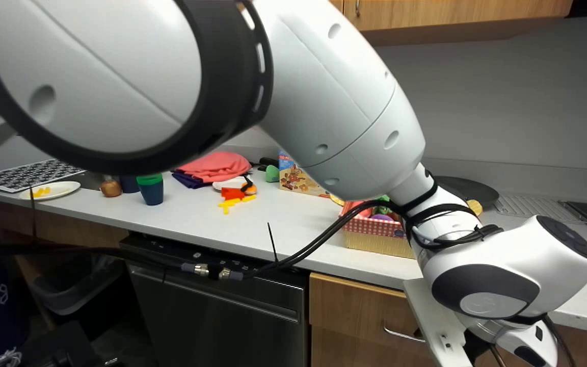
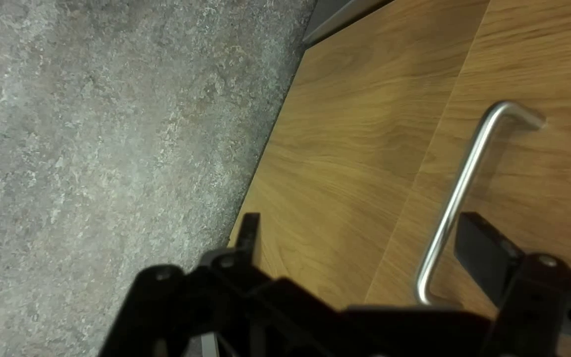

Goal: Open the drawer and put some of the plush toys from the basket in the drawer and close it

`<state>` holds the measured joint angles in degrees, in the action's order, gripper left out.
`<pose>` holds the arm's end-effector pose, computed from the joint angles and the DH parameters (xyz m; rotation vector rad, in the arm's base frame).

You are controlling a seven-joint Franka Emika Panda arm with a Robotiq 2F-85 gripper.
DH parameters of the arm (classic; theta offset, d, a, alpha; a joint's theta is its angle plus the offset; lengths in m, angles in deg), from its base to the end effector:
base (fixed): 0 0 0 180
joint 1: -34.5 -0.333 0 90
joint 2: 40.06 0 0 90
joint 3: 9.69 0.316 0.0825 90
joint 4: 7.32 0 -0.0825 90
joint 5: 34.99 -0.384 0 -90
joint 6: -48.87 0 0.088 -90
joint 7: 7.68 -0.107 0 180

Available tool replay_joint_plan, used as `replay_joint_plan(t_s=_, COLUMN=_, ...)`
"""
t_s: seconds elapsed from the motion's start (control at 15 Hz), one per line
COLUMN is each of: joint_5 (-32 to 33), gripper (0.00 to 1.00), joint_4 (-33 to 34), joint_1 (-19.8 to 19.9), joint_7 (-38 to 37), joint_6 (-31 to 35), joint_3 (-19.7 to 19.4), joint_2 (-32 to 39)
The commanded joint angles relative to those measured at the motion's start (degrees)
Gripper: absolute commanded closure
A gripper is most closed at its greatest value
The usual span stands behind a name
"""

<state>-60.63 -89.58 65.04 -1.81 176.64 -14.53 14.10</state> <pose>0.5856 -0.3879 0.1137 -2.6296 1.0912 0.0562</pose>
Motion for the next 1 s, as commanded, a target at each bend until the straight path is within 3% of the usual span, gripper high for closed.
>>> replay_joint_plan(t_s=0.0, joint_5=-0.8, gripper=0.00, joint_4=6.9, joint_1=1.9, joint_7=-1.3, joint_6=-3.7, joint_3=1.3, joint_2=4.6)
replay_joint_plan(t_s=0.53, joint_5=-3.1, gripper=0.00, joint_4=10.6, joint_1=4.5, joint_7=-1.1, joint_6=-8.9, joint_3=4.7, joint_2=7.1)
replay_joint_plan(t_s=0.93, joint_5=-3.2, gripper=0.00, joint_4=11.5, joint_1=4.4, joint_7=-3.2, joint_6=-5.1, joint_3=3.5, joint_2=9.1)
